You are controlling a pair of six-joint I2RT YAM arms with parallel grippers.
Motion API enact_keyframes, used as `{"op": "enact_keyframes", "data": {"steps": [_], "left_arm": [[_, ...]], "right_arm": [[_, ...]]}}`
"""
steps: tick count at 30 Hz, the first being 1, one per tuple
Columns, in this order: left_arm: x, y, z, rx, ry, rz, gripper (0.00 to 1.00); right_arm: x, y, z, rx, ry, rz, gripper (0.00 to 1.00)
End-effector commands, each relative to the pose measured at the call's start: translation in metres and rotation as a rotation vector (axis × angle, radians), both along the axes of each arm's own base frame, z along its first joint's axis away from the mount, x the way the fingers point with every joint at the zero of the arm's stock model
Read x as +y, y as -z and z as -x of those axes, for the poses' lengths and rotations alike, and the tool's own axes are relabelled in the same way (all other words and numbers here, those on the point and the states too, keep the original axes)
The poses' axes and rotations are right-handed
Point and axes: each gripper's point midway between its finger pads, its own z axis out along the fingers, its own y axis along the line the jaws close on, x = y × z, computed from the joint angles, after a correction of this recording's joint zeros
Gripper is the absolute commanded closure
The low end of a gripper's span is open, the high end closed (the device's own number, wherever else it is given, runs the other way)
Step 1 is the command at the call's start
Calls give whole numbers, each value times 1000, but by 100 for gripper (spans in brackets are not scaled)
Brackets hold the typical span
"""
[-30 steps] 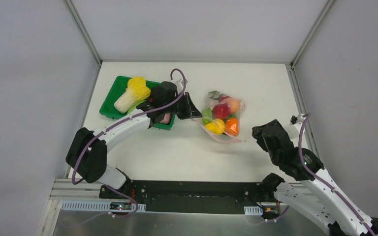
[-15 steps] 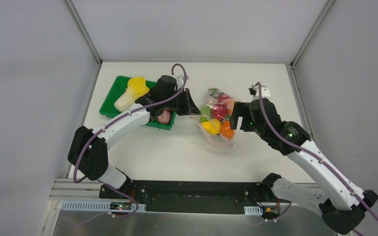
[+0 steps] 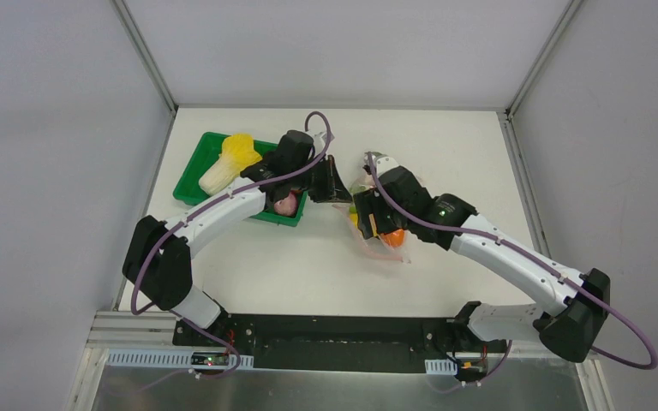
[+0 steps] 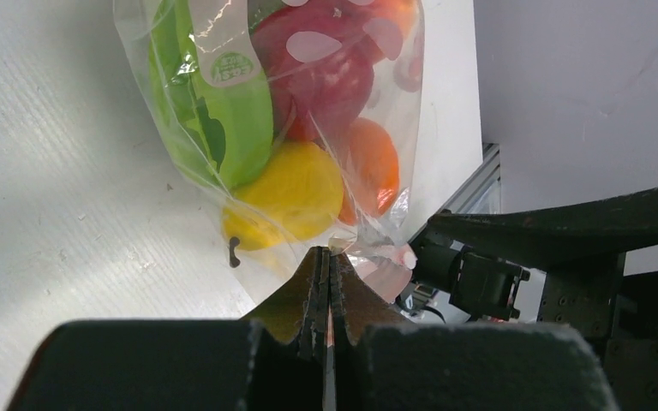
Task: Open the zip-top bag and remove the fake food
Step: Open the zipper of the food storage bag at the center of the board.
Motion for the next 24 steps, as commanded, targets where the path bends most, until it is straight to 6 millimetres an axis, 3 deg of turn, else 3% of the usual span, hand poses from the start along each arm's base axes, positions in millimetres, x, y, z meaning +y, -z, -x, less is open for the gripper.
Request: {"op": "enact_keyframes", "data": {"steps": [1,5,10,14,16,17,18,22,24], "left_arm": [[-9,-24,-3,-53,26,35,100],[-13,-27,-4,-60,37,35,100],[-13,-25,-4,-63,43,29,100],[-13,-26,-5,-71,43,25,100],[-10,-28,-8,-90,31,7,100],[-6,-28,-10,-101,16,-17,100],[1,-29,-11,-116,3,-49,97],[28,-43,-18,-202,-94,-144,67],[44,-51,-19,-236,-148,-186,59]], "right_arm": [[21,-21,-9,-82,-39,-42,26],[4,3,-27,-122,60,80,32],[-8,23,-33,-131,95,169,51],[-6,25,-32,-119,97,169,78],[-6,17,-34,-126,114,153,97],[-7,13,-35,-131,128,148,100],[-6,5,-37,-141,149,133,100],[-3,-9,-42,-138,217,101,100],[1,-13,-45,-123,244,82,100]]}}
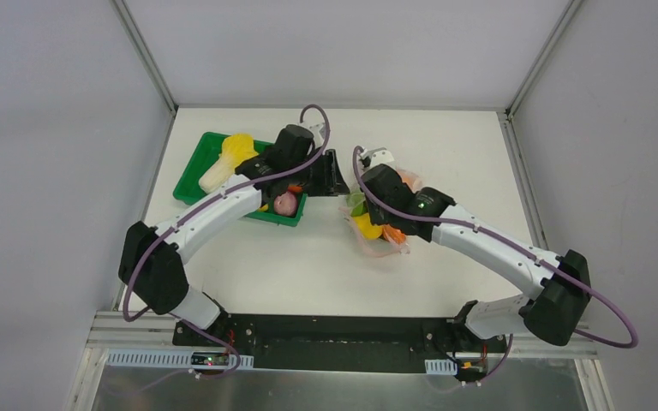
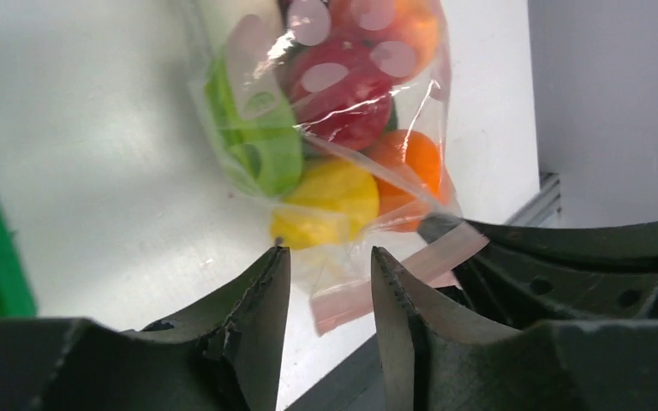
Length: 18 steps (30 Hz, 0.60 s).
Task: Open the zip-top bag and remove the fake food
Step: Open the zipper of the food storage bag at the center of the board.
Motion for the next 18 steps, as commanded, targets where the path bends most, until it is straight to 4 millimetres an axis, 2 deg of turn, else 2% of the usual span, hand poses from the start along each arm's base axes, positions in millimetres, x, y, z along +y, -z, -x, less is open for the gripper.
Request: {"op": "enact_keyframes", "data": {"steps": [1,5,10,13,18], "left_arm": [[42,-46,-7,-173,-139,-99,56],[82,-54,-5,-219,-277,-189,41],[99,-58,18,-228,-302,-159,37],[98,-51,31,-204,-284,-107,37],[79,-33,51,-140,-212,5,36]], "right_arm": [[11,-32,-14,-37,104,-84,100],[24,-38,-20,-23,167,-144,100],[46,-41,-31,-13,253,-192,100],[63,-36,-36,-2,279,-201,100],[85,-39,-40,16,329,-289,100]]}}
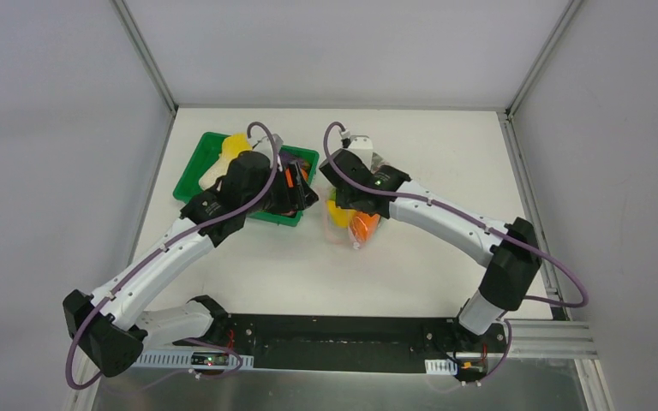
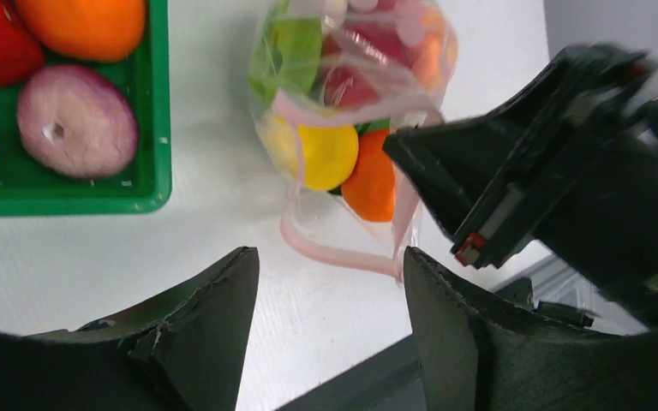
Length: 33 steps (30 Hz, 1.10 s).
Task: Open the zip-top bag and remove the fake food
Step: Open the zipper of the food storage bag at the center of the board.
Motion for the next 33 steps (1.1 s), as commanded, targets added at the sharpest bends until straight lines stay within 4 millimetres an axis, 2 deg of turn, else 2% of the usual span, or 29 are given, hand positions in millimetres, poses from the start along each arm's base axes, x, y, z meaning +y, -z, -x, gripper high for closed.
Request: {"op": "enact_keyframes", "data": {"steps": [1,4,7,10,14,19,25,33], "left_arm": [[-19,25,17,75,64,89,36],[-26,40,17,99,73,117,37],[-39,50,15,126,105,150,43],[-56,58,12,144,140,178,49],[-77,58,13,150,169,204,56],[-89,76,13,199,123,192,58],[-107,93,11,259,131,234,57],[-130,101,9,238,171,304,43]], "right_arm": [[17,-26,-8,-38,107,-140,100],[18,-27,-8,-37,121,-161,100],[14,-26,-5,-34,140,-170,100],[6,-22,-2,-35,168,-176,100],[0,-21,2,-32,195,-189,100],[-5,-22,5,-38,219,-222,100],[-7,-30,6,-51,227,-252,100],[-8,-45,6,-84,279,-370,100]]}}
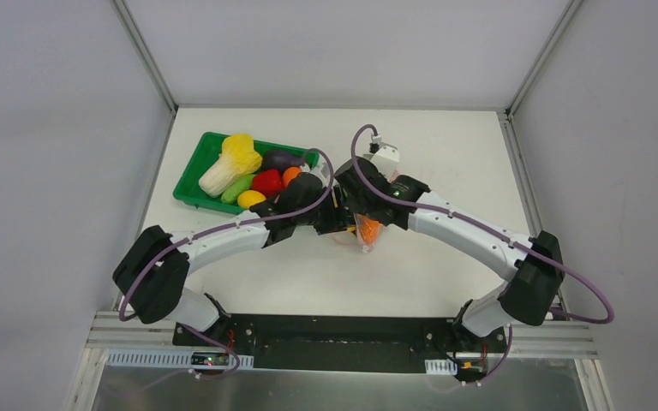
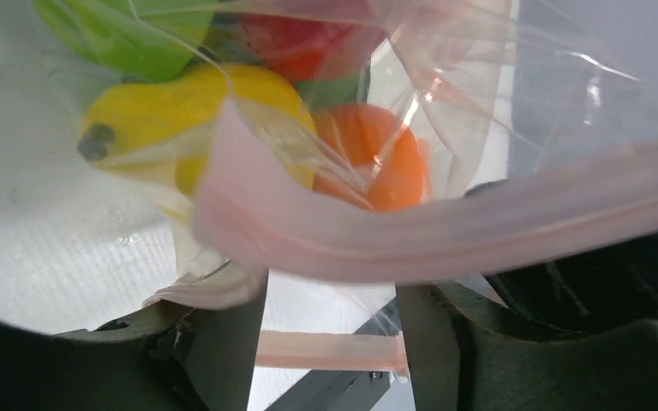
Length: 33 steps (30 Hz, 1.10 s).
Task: Open the zip-top bag and remove the fake food
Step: Open the zipper of the food storage bag at the center of the board, then pick up the fake fruit from the zipper food storage bag.
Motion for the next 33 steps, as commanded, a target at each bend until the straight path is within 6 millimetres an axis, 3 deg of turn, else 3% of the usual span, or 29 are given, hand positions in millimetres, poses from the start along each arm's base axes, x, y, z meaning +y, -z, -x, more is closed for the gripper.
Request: {"op": "enact_keyframes", "data": {"steps": [1,7,14,20,26,33], "left_arm": [[-20,-15,-4,-50,12,133,41],[-26,-16,-1,-104,51,198,29],[-23,-15,2,-207,94,223,18],[-18,3,0,-222,76,169,14],[-24,5,-7,-202,41,165,20],[-10,15,-13,-191,-45,117,44]], "right_arm": [[2,-41,-7,-101,77,-164,100],[4,-49,-10,-109,120,-212,100],[26,-50,-15,-67,114,-246,100],[35,-43,-15,-42,115,-276,100],[43,-30,-12,-7,119,-290,100],[46,-16,-7,20,124,-290,100]]}}
